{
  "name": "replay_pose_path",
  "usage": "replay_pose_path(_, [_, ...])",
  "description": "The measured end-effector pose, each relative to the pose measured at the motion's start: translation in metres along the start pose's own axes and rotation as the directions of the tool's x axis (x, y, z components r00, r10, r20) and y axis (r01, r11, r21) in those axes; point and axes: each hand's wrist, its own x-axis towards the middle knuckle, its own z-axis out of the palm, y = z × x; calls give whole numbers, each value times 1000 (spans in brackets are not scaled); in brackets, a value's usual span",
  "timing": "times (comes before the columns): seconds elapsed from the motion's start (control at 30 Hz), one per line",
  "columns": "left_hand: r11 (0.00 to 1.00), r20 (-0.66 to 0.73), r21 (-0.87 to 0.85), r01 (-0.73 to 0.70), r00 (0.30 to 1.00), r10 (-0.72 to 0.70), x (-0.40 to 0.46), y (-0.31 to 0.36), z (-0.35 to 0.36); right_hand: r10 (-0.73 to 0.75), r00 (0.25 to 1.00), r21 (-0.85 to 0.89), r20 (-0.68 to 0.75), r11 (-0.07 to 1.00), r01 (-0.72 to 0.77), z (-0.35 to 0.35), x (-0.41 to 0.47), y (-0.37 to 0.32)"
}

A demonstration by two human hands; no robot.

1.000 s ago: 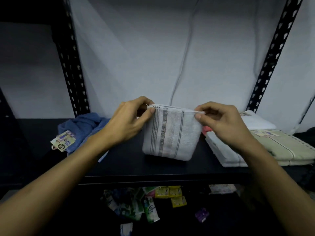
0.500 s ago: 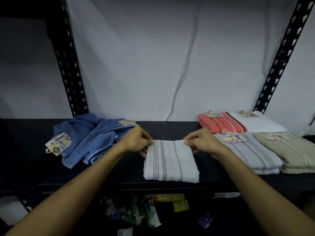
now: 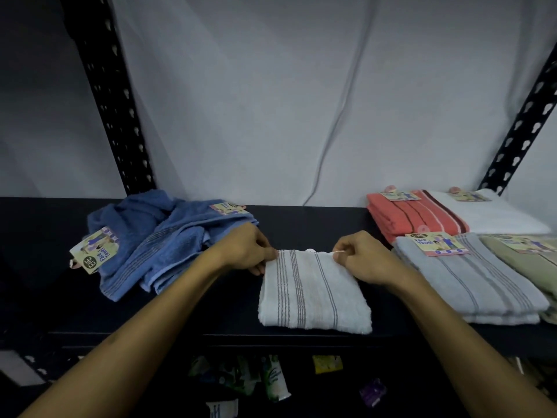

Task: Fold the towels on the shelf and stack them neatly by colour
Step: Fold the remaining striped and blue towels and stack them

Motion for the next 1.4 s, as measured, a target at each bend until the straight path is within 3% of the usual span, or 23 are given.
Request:
replay_pose_path(0.23, [985, -32, 170, 20, 999, -15, 0, 9, -4, 13, 999, -86, -34, 996, -16, 2, -2, -3])
replay_pose_path(0.43, [879, -224, 470, -85, 951, 212, -13, 23, 22, -114, 979, -300, -171, 952, 58, 11, -2, -17])
replay_pose_path(0.5, [846, -264, 523, -102, 925, 274, -17, 25, 32, -166, 960, -215, -225, 970, 118, 19, -5, -25])
replay_pose_path(0.6, [853, -274, 508, -121, 916, 293, -21, 20, 39, -131, 975, -138, -181, 985, 107, 32, -1, -23])
replay_pose_path(0.7, [926, -264, 363, -106, 941, 212, -19, 16, 41, -91, 990, -16, -103, 996, 90, 28, 10, -17])
replay_pose_path(0.77, [937, -258, 340, -76, 951, 171, -16, 17, 44, -102, 992, -18, -70, 995, 101, 28, 12, -11])
replay_pose_path(0.87, [918, -245, 391, -72, 953, 179, -18, 14, 55, -109, 985, -124, -133, 988, 92, 36, 8, 5])
replay_pose_path(0.97, [897, -278, 419, -141, 920, 275, -31, 6, 60, -109, 982, -201, -152, 977, 77, 36, 9, 11])
replay_pose_path(1.03, [829, -311, 529, -181, 868, 388, -40, 3, 58, -121, 983, -226, -139, 970, 87, 35, 10, 10])
replay_pose_path(1.1, [796, -275, 577, -182, 875, 399, -48, 2, 53, -128, 980, -252, -150, 964, 88, 37, 10, 12])
replay_pose_path(1.2, [814, -202, 563, -144, 931, 304, -54, 1, 47, -130, 977, -298, -170, 952, 74, 34, 7, 7])
replay_pose_path(1.3, [776, -135, 620, -120, 957, 256, -56, 4, 45, -235, 948, -368, -214, 918, 145, 27, -3, -5])
replay_pose_path(1.4, [747, -15, 652, -131, 983, 185, -57, 6, 42, -289, 956, -250, -57, 931, 267, 30, -27, -15])
